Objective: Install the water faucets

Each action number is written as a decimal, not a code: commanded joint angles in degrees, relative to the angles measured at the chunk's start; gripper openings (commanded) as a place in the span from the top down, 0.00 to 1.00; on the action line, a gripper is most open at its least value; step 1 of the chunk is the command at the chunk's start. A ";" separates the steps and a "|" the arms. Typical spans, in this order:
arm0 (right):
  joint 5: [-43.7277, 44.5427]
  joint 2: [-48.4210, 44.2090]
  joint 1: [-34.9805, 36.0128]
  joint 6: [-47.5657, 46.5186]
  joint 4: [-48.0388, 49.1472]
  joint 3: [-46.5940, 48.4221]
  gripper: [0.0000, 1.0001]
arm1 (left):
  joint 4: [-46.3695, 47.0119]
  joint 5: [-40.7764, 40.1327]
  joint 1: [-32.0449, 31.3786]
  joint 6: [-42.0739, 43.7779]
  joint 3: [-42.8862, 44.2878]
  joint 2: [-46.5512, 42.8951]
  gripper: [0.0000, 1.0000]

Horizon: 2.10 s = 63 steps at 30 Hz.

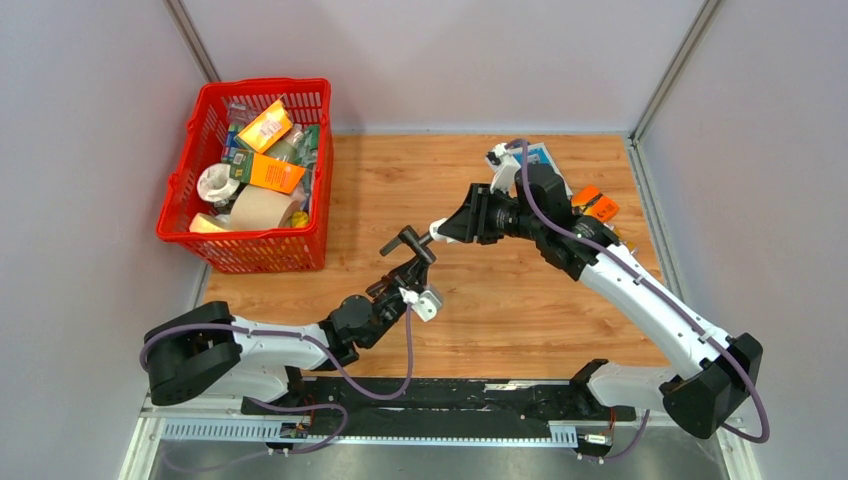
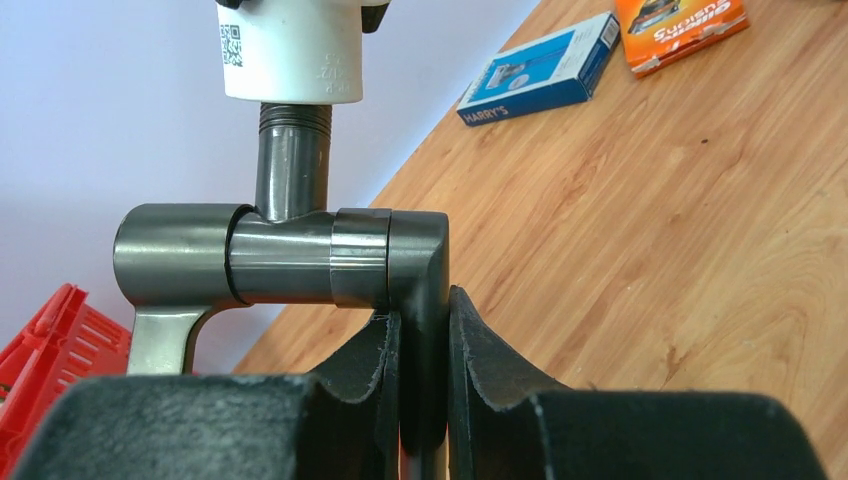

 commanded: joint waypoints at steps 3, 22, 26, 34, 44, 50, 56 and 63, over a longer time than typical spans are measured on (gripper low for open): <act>-2.77 1.81 1.13 0.38 -0.63 0.45 1.00 | 24.93 9.43 -2.89 4.85 0.79 -1.94 1.00; -32.56 -10.05 -7.13 -52.09 1.30 0.63 1.00 | -21.47 38.16 13.63 -28.28 0.08 -35.68 1.00; -38.09 -11.02 -7.22 -58.42 2.88 0.03 1.00 | -18.77 45.97 15.83 -33.64 0.17 -36.04 1.00; -33.31 -10.32 -7.57 -56.60 8.86 -3.40 1.00 | -16.18 47.59 16.10 -38.31 2.52 -33.05 1.00; 8.74 -7.43 -7.57 -33.92 6.76 -16.40 1.00 | -38.78 36.15 16.01 -34.00 8.96 -28.83 1.00; 18.58 4.68 -7.57 -23.46 5.26 -19.23 0.98 | -43.09 34.74 16.01 -32.25 10.62 -28.83 1.00; 22.98 15.94 -7.57 -21.26 4.82 -18.09 0.92 | -45.29 34.56 16.10 -31.98 11.42 -28.22 1.00; 22.98 20.09 -7.57 -20.64 2.19 -16.42 0.74 | -46.79 35.00 16.01 -31.36 11.68 -28.57 1.00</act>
